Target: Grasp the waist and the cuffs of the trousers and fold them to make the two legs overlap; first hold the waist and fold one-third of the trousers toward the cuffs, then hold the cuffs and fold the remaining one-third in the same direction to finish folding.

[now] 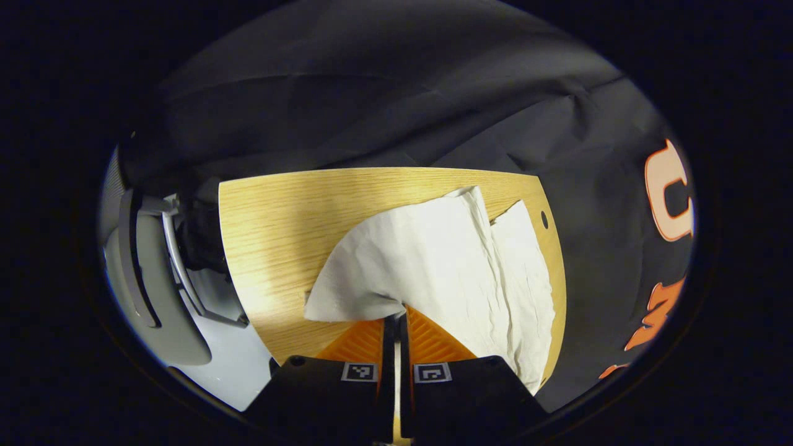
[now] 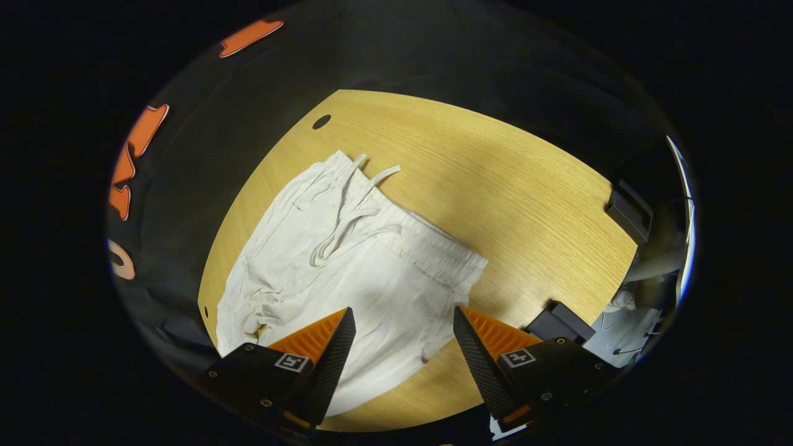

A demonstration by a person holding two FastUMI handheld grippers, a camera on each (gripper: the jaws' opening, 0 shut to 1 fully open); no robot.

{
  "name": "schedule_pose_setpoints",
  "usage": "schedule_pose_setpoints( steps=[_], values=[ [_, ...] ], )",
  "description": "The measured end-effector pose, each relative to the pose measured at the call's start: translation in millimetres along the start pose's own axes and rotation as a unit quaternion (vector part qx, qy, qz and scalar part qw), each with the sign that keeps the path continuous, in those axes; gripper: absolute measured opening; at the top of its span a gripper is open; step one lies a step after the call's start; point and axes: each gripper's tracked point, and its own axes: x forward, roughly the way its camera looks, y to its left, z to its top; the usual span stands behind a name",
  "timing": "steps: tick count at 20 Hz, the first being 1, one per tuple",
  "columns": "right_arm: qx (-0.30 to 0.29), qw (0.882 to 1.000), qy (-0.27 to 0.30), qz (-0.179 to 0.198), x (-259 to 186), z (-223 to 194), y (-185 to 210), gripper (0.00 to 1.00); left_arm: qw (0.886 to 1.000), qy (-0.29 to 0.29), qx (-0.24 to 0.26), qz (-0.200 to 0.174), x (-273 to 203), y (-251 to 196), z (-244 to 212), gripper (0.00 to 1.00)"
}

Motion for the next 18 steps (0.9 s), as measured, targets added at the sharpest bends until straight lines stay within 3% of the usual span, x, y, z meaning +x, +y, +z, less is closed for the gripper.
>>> schedule_pose_setpoints(
  steps=[5, 11, 12, 13, 14, 15, 16, 18],
  values=[
    [0.024, 1.000, -0.006, -0.016, 3, 2, -22, 0.96, 0.999, -0.024, -0.005, -0.040, -23, -22, 12, 0.05],
    [0.053, 0.998, 0.008, -0.018, 25, -6, -21, 0.92, 0.996, -0.037, 0.032, -0.081, -53, -64, 26, 0.05],
    [0.065, 0.998, 0.007, -0.021, 30, -4, -21, 0.77, 0.995, -0.040, 0.038, -0.085, -58, -72, 27, 0.05],
    [0.075, 0.997, 0.007, -0.021, 33, -3, -21, 0.82, 0.994, -0.040, 0.047, -0.088, -62, -79, 27, 0.05],
    [0.087, 0.996, 0.005, -0.026, 35, -2, -23, 0.60, 0.993, -0.042, 0.057, -0.090, -63, -84, 29, 0.05],
    [0.103, 0.994, -0.003, -0.030, 35, 3, -26, 0.54, 0.993, -0.042, 0.066, -0.091, -64, -90, 30, 0.05],
    [0.123, 0.992, -0.011, -0.025, 34, 7, -25, 0.27, 0.992, -0.041, 0.072, -0.092, -66, -96, 30, 0.05],
    [0.157, 0.987, -0.015, 0.003, 26, 14, -16, 0.11, 0.991, -0.037, 0.082, -0.095, -66, -105, 32, 0.05]
  ],
)
